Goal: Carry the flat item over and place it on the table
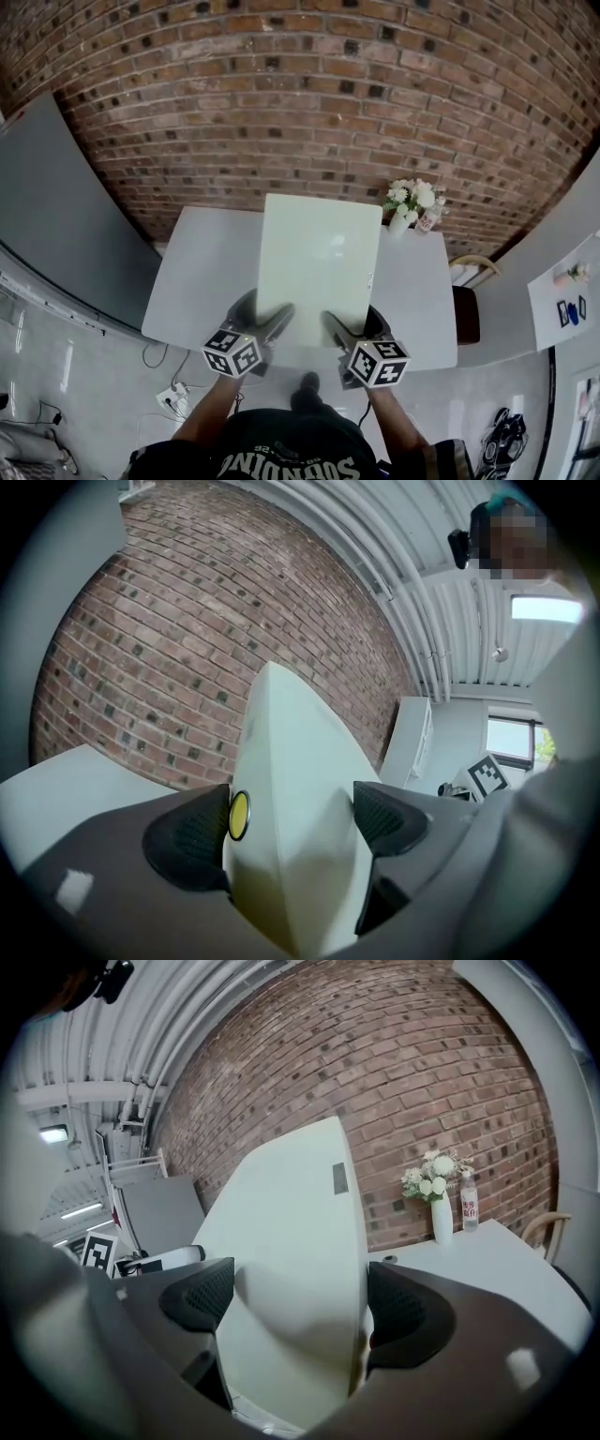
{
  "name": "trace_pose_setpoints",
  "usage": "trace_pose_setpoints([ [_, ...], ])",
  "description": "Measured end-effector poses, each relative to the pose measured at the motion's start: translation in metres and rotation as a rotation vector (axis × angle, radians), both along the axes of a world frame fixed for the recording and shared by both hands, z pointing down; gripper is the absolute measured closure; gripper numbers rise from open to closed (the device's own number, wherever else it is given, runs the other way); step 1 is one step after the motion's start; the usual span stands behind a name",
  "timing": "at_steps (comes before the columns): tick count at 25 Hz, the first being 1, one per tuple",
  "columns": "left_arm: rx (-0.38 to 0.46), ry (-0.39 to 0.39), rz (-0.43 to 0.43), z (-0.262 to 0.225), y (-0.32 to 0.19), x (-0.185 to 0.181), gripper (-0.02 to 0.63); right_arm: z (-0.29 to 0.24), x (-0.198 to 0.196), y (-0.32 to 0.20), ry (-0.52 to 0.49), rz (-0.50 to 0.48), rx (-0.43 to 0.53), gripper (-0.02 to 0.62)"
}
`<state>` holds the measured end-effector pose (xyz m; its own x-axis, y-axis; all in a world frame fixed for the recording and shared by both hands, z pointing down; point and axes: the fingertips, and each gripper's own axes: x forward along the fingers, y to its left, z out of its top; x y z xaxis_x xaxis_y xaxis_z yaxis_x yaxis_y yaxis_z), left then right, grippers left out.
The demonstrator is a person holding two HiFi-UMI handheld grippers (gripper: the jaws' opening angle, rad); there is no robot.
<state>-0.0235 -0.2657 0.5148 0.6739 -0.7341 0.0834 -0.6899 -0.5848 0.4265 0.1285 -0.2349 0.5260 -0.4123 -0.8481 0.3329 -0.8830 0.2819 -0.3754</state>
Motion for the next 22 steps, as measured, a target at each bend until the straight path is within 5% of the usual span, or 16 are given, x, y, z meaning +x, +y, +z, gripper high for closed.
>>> trace_pose_setpoints([
  [22, -0.026, -0.020, -0.052, 0.003, -0.119, 0.024, 0.199, 0.006, 0.026, -0.128, -0.018, -0.069, -0.034, 0.156],
])
